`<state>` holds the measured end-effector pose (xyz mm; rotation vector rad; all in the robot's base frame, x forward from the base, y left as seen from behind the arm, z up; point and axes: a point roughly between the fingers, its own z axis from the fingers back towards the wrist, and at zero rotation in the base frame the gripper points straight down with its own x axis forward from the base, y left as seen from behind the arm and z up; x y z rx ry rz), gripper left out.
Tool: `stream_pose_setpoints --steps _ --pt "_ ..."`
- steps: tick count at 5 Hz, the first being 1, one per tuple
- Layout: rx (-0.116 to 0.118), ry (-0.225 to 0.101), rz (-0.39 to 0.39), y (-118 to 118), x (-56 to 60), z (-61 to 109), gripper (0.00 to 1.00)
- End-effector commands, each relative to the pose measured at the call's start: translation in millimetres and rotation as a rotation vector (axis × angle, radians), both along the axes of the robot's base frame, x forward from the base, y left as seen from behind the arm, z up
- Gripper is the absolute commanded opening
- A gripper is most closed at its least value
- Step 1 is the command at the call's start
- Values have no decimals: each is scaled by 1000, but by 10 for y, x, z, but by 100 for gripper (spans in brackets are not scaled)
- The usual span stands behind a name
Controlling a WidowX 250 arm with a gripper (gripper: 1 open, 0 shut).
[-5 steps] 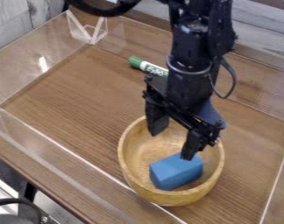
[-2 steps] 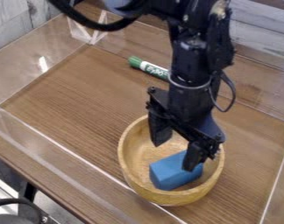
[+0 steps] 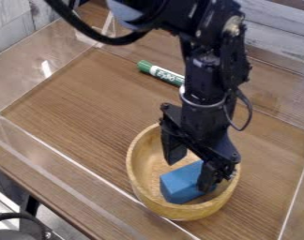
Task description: Remove the blue block from inside the brown bowl and put it on the table
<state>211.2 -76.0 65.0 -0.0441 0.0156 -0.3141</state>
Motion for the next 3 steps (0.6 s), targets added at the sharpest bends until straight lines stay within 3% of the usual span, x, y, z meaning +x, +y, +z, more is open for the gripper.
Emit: stream_pose_setpoints --steps 1,3 --pt "-19 -34 -5 -31 45 15 100" --pt "-30 -44 -6 -20 49 -17 100"
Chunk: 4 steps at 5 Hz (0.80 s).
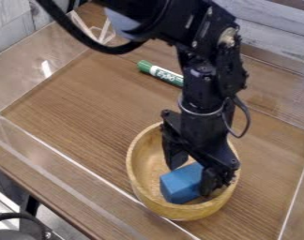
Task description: Remove the blue block from inside the brown bowl and put it on the table
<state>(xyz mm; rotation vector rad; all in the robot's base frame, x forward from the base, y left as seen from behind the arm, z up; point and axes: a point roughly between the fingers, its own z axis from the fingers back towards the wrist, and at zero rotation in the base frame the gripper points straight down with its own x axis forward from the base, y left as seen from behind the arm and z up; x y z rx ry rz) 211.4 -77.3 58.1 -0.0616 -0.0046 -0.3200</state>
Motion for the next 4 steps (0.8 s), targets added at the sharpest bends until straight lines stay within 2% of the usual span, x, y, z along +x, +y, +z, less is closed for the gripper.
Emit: stream_pose_setpoints --steps 1,4 --pt "-13 -32 -2 0 48 45 100" --pt "-23 -51 0 12 51 44 100"
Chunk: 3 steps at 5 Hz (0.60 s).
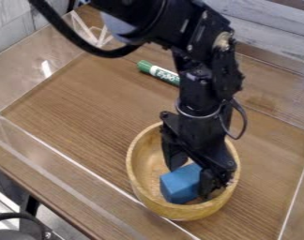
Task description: Remove the blue block from inside the brown bowl and put it on the table
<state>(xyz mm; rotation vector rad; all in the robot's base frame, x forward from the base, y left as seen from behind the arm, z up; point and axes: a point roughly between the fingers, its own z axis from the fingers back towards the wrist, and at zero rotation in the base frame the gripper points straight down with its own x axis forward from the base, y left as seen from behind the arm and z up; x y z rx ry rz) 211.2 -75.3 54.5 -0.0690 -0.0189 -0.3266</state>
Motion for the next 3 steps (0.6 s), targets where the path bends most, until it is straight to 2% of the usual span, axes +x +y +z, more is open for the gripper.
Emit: stream_pose_setpoints --steps 1,2,3 --pt "-14 -37 9 -3 50 18 100" --pt "-16 -37 13 0 48 -45 100" --pt "-17 -39 13 5 53 -80 0"
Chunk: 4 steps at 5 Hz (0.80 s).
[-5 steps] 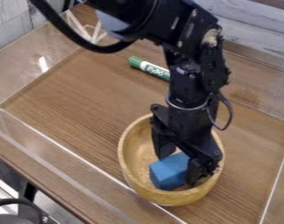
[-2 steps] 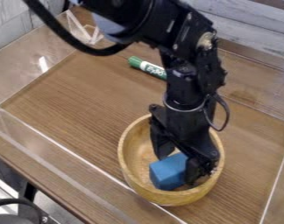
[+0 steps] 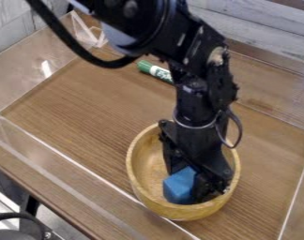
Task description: Remove the blue block from inside the brown bowl and put it on the table
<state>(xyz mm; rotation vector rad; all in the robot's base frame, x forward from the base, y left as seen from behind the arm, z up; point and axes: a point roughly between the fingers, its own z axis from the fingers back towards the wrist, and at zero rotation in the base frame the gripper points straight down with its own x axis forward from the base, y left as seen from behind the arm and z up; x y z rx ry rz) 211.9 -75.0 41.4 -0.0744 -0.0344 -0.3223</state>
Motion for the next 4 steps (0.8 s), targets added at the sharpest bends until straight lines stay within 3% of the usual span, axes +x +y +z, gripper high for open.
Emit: stream_pose_setpoints --steps 1,4 --pt "-7 -22 15 15 53 92 0" --pt "-3 -17 41 62 69 242 0"
